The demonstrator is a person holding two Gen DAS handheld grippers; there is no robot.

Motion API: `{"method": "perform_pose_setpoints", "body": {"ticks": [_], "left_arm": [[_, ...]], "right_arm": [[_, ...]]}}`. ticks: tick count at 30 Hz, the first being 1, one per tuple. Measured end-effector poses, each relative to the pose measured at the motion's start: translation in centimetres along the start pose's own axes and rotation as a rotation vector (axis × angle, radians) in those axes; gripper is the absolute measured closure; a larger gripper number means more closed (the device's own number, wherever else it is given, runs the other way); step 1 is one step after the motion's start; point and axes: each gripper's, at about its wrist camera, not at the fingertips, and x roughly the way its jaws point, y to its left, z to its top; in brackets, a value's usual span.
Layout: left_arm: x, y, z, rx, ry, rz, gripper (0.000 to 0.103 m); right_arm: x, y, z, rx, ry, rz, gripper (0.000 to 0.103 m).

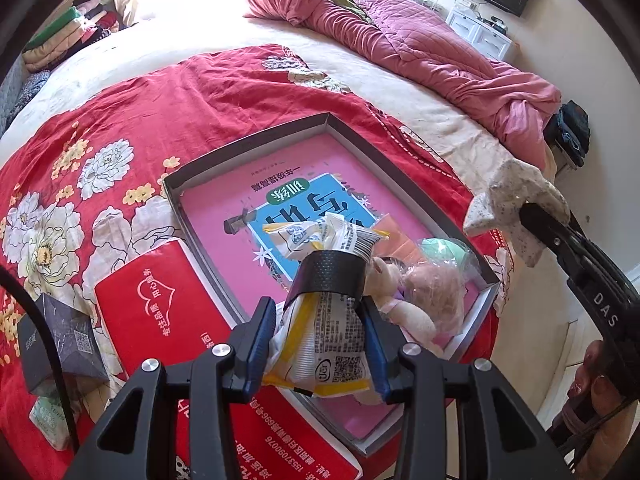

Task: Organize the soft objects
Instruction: 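Carry the snack packet and floral cloth toward the pink tray with both tools, then lower the snack packet and floral cloth into the tray and open both tools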

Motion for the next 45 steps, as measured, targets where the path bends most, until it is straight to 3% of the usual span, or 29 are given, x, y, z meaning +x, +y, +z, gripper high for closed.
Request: {"method": "perform_pose_setpoints", "body": {"ticks": [6,14,19,23,27,29,32,45], "left_arm": [[0.9,-0.4,0.3,0.019,0.018,-0.002,0.061],[1.6,-0.5,0.6,0.02,0.031,-0.008,0.061],[1.9,-0.4,0.6,0.021,0.035,-0.001,0.061],[2.1,-0.3,0.5,0.011,0.042,-0.002,0.061],[2.2,-0.6,0.6,0.019,0.05,-0.003,0.06],[2.3,-0.6,0.6,0.016,0.055,-0.01,0.06],[2.5,-0.5,0.6,-0.002,0.069,-0.024,0.06],[2.6,-0.3,-0.1,-0.032,0.1,-0.049,0.052]], "right_arm": [[3.6,0.7,0.4,-0.027,0.033,-0.013,0.087],[7.5,1.7,-0.6,-0.053,0.154,0.025,0.087],[7.0,2.4,-1.4,-0.053,0.17,0.081,0.081],[6.5,2.5,-1.9,-0.038,0.181,0.123,0.067],[6.2,2.0,-2.1,0.0,0.189,0.146,0.063],[5.9,1.8,-2.2,0.011,0.189,0.165,0.053],[5.4,1.6,-2.3,0.026,0.177,0.181,0.047],[2.8,1.2,-1.7,0.042,0.12,0.168,0.043]]}}
